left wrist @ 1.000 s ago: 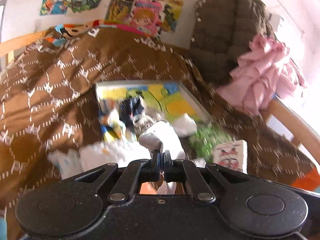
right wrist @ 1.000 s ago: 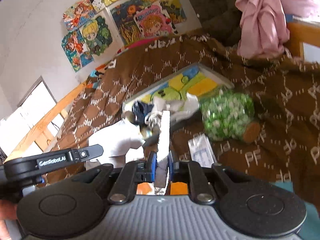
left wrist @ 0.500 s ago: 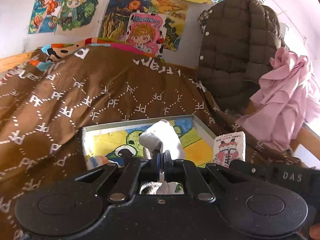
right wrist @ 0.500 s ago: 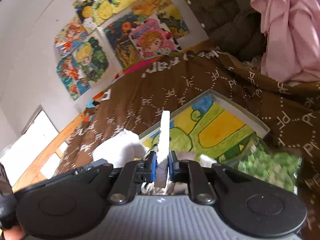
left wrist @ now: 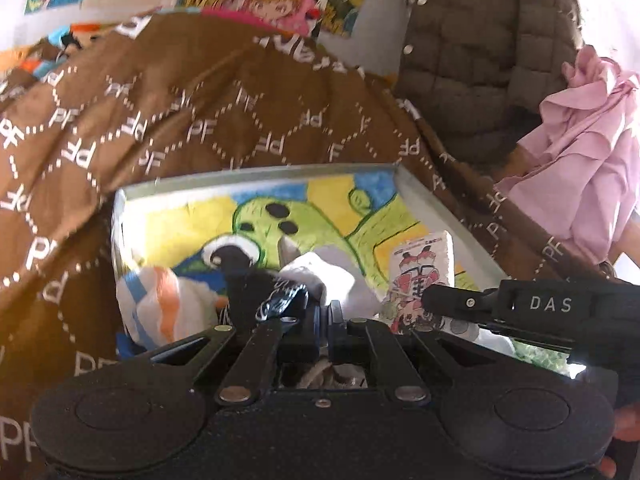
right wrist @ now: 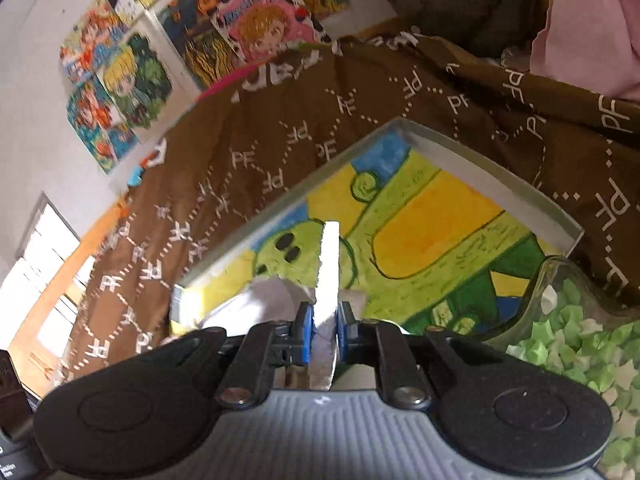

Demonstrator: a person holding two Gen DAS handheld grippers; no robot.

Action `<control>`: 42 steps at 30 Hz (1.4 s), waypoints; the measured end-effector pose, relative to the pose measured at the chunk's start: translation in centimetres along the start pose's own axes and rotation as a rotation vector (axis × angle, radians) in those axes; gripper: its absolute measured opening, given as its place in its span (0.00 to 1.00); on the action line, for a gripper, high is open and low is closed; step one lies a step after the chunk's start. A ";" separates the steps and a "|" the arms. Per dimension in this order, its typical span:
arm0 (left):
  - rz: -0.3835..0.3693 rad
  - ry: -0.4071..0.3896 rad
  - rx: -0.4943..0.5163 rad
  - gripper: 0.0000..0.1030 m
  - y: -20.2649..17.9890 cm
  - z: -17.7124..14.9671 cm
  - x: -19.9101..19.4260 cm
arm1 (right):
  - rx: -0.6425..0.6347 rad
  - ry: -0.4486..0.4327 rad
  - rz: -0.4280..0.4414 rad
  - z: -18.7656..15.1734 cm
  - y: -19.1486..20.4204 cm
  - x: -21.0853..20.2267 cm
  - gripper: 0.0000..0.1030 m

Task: Organize soft objects
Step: 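Carry sticker card and white cloth into the tray and open both tools, then withdraw both tools from the tray back toward the pile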

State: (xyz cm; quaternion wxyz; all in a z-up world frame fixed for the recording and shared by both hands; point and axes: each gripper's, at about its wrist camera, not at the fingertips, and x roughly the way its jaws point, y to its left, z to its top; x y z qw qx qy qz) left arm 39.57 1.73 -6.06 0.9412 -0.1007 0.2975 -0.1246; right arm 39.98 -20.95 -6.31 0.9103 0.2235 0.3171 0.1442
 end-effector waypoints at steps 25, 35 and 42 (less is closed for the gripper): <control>0.032 -0.074 0.007 0.60 -3.7 2.4 -6.7 | -0.050 -0.130 -0.043 2.1 1.5 -10.1 0.71; 0.070 -0.221 -0.006 0.87 -5.1 3.0 -15.6 | -0.148 -0.263 -0.028 1.4 3.3 -18.3 0.96; 0.093 -0.274 -0.019 0.93 -5.8 1.0 -20.1 | -0.176 -0.302 -0.040 -1.2 4.1 -21.7 1.00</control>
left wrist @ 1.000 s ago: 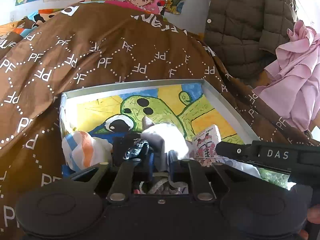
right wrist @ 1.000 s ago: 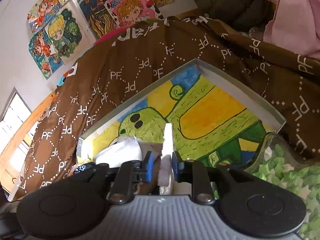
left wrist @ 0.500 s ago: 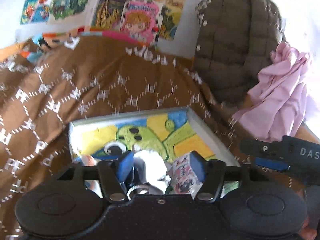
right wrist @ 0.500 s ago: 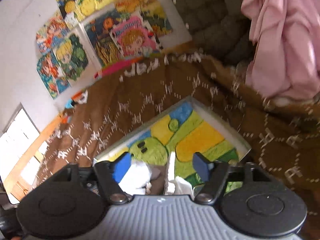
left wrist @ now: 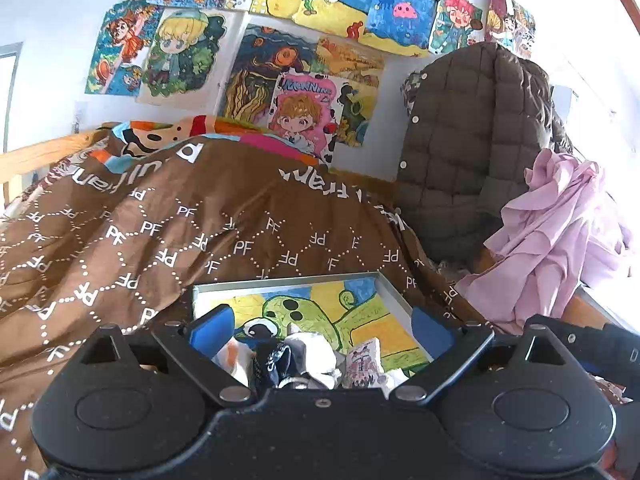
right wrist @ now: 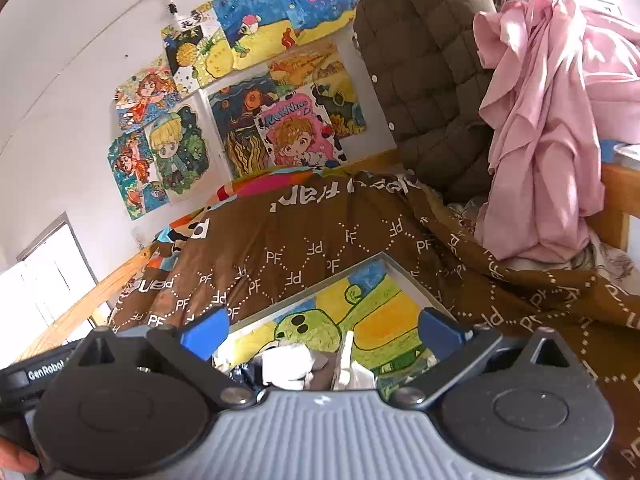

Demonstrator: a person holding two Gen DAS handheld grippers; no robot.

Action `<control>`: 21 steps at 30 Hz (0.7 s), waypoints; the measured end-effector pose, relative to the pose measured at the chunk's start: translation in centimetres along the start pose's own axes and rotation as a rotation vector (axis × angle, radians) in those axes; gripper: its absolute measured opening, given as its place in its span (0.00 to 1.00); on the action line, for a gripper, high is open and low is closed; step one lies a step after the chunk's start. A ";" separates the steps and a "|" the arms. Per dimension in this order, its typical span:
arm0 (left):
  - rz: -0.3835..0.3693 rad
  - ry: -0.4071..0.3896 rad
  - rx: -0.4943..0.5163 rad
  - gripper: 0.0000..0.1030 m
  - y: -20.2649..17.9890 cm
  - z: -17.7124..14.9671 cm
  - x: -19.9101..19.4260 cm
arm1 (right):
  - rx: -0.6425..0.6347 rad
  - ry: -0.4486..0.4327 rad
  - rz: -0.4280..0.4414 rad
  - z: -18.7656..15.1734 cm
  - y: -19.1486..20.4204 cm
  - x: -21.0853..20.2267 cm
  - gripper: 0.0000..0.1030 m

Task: Organize soft objects
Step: 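Withdraw both tools from the tray back toward the pile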

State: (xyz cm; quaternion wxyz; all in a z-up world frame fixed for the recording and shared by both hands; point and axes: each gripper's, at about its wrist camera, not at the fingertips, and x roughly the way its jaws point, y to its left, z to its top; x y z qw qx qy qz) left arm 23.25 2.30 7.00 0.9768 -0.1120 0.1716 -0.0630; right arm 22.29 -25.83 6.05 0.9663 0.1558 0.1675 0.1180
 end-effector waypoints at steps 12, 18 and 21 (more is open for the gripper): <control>0.018 -0.016 0.087 0.97 -1.7 -3.2 -6.7 | -0.082 -0.067 -0.027 -3.7 2.2 -6.9 1.00; 0.036 -0.030 0.104 0.99 -2.0 -5.3 -9.6 | -0.075 -0.063 -0.028 -5.7 2.7 -9.6 1.00; 0.053 -0.024 0.122 0.99 -2.0 -6.4 -10.7 | -0.065 -0.043 -0.015 -6.3 2.6 -10.4 1.00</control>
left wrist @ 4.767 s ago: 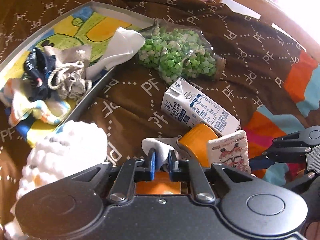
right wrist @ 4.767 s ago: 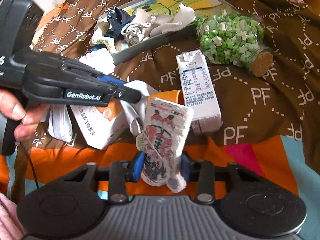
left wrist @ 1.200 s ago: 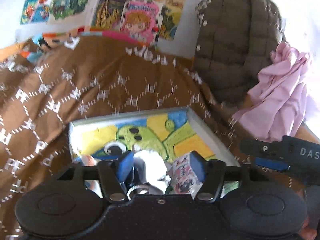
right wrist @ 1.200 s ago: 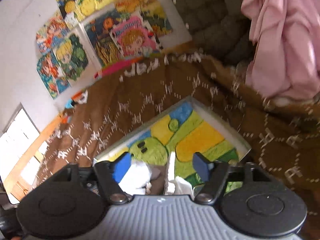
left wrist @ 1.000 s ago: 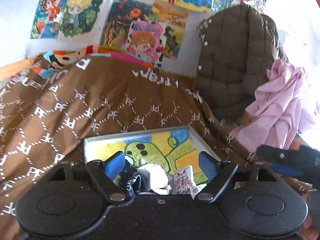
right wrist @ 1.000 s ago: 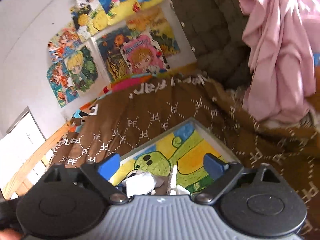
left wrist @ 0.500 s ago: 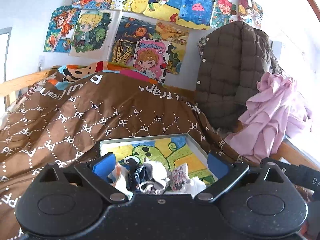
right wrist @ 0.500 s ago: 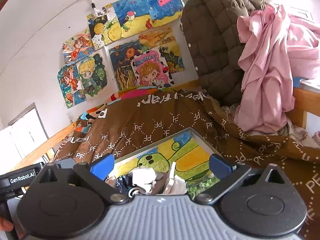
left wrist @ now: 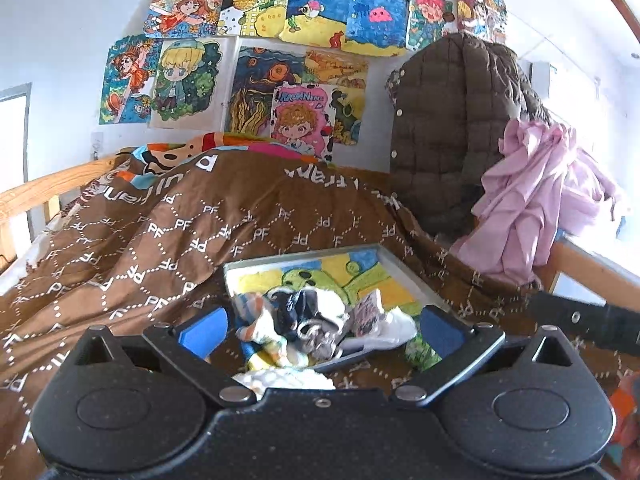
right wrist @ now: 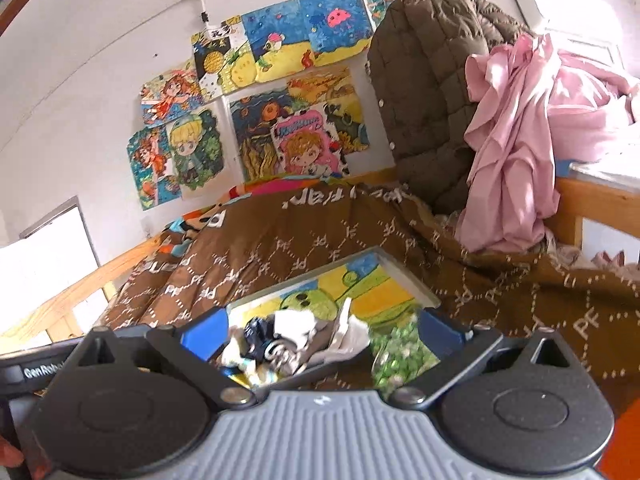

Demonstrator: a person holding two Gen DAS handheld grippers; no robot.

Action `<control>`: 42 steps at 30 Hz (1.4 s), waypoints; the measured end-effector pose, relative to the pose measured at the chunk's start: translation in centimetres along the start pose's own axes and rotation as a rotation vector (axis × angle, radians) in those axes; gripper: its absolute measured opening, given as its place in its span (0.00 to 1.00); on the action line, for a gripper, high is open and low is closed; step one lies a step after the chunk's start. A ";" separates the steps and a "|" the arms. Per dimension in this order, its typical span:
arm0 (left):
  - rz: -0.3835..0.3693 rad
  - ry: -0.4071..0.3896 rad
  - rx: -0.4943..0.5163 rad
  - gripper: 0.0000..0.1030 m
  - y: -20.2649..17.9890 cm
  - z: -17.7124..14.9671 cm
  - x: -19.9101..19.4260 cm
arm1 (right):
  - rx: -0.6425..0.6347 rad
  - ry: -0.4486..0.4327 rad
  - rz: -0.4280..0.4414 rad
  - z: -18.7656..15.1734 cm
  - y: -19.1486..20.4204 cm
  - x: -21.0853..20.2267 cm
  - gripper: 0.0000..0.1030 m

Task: Organize soft objects
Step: 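Withdraw both tools from the tray back toward the pile, then grasp white padded cloth with right tool while left tool reaches grey face mask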

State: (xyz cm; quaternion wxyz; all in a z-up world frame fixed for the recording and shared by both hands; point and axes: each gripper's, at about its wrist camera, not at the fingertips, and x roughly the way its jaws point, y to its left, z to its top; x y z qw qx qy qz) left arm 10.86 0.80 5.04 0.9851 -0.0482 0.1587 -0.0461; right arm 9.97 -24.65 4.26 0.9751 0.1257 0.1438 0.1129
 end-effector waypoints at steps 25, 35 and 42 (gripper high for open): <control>0.267 0.343 0.093 0.99 0.7 -5.8 0.1 | 0.024 0.260 0.040 -4.8 0.9 1.6 1.00; 0.224 0.510 0.104 0.99 1.7 -5.8 1.3 | -0.046 0.425 0.101 -6.6 2.3 2.8 1.00; 0.197 0.631 0.235 0.99 3.1 -5.8 2.9 | -0.173 0.521 0.164 -8.2 5.0 4.0 1.00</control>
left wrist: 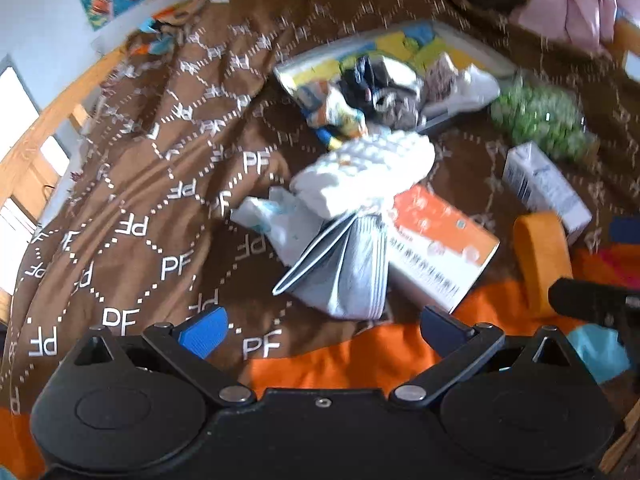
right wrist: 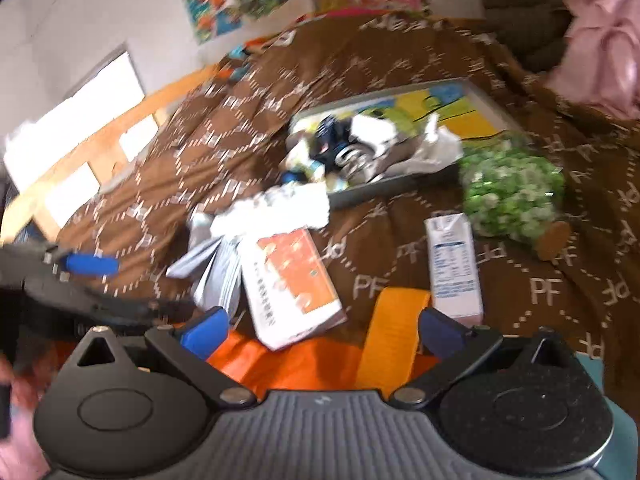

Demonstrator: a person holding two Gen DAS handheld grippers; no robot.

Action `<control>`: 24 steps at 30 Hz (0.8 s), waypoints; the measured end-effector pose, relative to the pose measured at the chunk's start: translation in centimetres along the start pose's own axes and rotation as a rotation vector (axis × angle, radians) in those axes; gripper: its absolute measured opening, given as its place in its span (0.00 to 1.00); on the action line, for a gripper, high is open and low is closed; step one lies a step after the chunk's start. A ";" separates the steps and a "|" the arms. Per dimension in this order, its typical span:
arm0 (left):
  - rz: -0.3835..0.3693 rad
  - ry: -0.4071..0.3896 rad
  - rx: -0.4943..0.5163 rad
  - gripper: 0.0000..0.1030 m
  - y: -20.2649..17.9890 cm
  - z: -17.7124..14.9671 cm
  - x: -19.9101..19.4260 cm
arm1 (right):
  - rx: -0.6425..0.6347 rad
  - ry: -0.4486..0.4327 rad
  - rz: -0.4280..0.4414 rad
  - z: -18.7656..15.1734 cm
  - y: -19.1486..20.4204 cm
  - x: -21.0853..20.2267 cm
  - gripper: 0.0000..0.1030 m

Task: Organize soft objects
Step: 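Grasp white padded cloth with right tool while left tool reaches grey face mask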

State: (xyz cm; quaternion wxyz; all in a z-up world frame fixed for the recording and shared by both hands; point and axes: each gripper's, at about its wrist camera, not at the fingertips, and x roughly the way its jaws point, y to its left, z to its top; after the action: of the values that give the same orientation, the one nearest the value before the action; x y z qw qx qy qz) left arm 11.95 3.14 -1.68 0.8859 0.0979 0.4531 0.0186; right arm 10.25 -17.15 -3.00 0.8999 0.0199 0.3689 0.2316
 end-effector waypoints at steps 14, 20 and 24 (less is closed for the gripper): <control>-0.130 0.144 0.020 0.99 3.5 1.6 4.6 | -0.231 -0.018 0.056 0.4 3.3 3.3 1.00; -0.148 0.139 -0.016 0.99 5.7 2.5 5.5 | -0.459 -0.148 -0.130 0.5 5.8 5.4 1.00; -0.166 0.126 -0.031 0.99 6.2 2.9 6.2 | -0.520 -0.210 -0.225 1.3 5.9 7.0 1.00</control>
State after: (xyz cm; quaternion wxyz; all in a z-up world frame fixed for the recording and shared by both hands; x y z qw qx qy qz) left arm 18.24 9.54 -3.81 0.8556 0.0451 0.5139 -0.0419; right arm 13.09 -8.68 -5.40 0.9280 -0.2284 0.2021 0.2139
